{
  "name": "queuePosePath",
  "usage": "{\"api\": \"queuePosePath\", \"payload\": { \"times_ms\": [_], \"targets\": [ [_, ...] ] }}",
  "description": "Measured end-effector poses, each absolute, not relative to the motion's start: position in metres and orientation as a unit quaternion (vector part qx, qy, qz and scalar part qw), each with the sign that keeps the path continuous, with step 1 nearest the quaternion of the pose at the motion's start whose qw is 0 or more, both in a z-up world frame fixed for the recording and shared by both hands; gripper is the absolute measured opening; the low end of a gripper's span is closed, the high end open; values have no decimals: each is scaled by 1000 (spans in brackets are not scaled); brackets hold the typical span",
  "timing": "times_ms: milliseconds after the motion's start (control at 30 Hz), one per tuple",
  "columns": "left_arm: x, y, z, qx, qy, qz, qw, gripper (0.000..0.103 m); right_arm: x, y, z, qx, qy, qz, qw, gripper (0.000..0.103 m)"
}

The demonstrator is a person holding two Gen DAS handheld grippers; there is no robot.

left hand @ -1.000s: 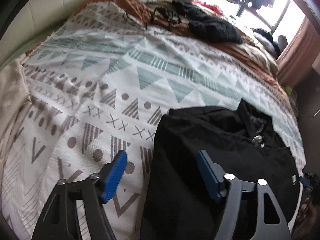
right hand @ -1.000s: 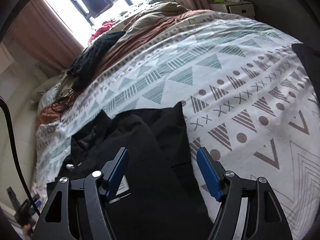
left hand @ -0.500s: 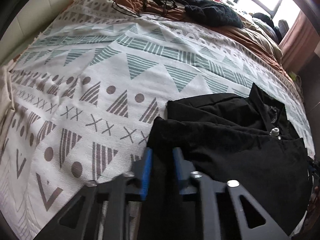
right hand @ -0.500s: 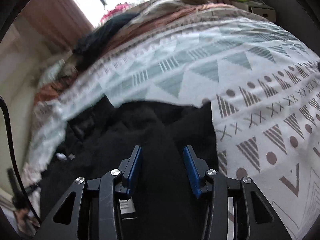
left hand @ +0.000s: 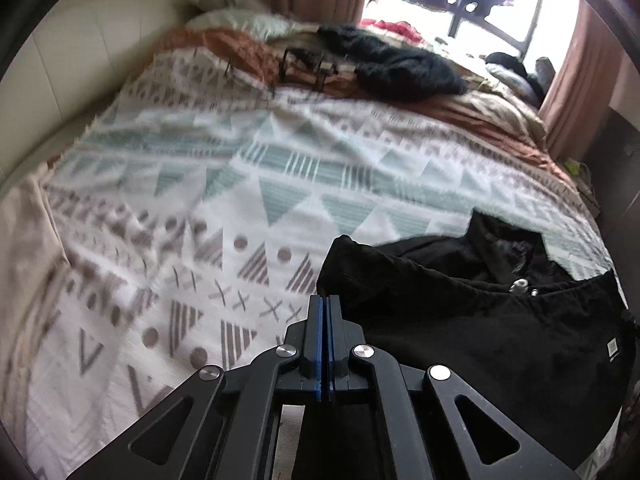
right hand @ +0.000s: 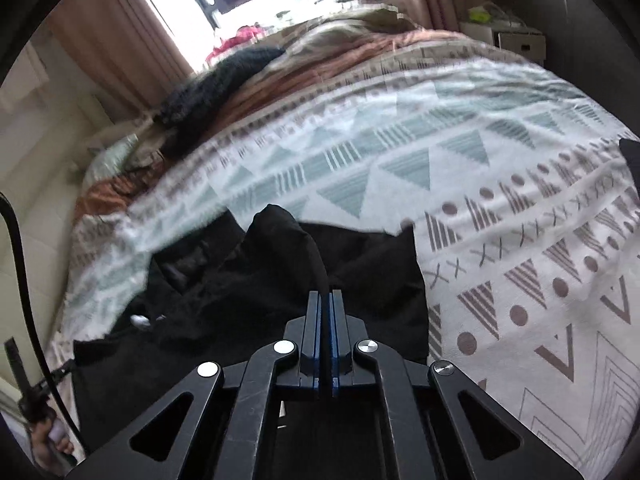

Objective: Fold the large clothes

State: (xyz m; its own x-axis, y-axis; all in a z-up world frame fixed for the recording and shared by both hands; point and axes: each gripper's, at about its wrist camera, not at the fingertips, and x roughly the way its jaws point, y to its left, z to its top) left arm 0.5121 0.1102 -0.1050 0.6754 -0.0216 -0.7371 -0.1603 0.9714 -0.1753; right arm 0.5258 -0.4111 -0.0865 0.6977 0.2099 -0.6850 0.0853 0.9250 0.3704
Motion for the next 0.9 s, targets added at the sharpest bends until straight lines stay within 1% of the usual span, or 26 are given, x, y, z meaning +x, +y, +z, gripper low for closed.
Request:
{"api": "queuePosePath", "payload": {
  "times_ms": [133, 267, 433, 600, 767, 900],
  "targets": [
    [507, 103, -70, -106, 365, 32, 924, 0, 515, -411, -61, 198, 349, 32, 915, 3],
    [519, 100, -42, -106, 344, 31, 933, 0, 515, -410, -34, 203, 309, 26, 929, 3],
    [549, 96, -24, -101, 335, 30, 936, 0, 532, -416, -25, 204, 298, 14, 932, 3],
    [587, 88, -35, -89, 345, 38, 933, 0, 560, -422, -36, 209, 312, 9, 927, 3],
    [619, 87, -63, -89, 372, 44, 923, 0, 584, -416, -55, 200, 335, 2, 921, 3],
    [641, 84, -90, -80, 398, 51, 913, 0, 605, -419, -82, 198, 364, -8, 910, 3]
  ]
}}
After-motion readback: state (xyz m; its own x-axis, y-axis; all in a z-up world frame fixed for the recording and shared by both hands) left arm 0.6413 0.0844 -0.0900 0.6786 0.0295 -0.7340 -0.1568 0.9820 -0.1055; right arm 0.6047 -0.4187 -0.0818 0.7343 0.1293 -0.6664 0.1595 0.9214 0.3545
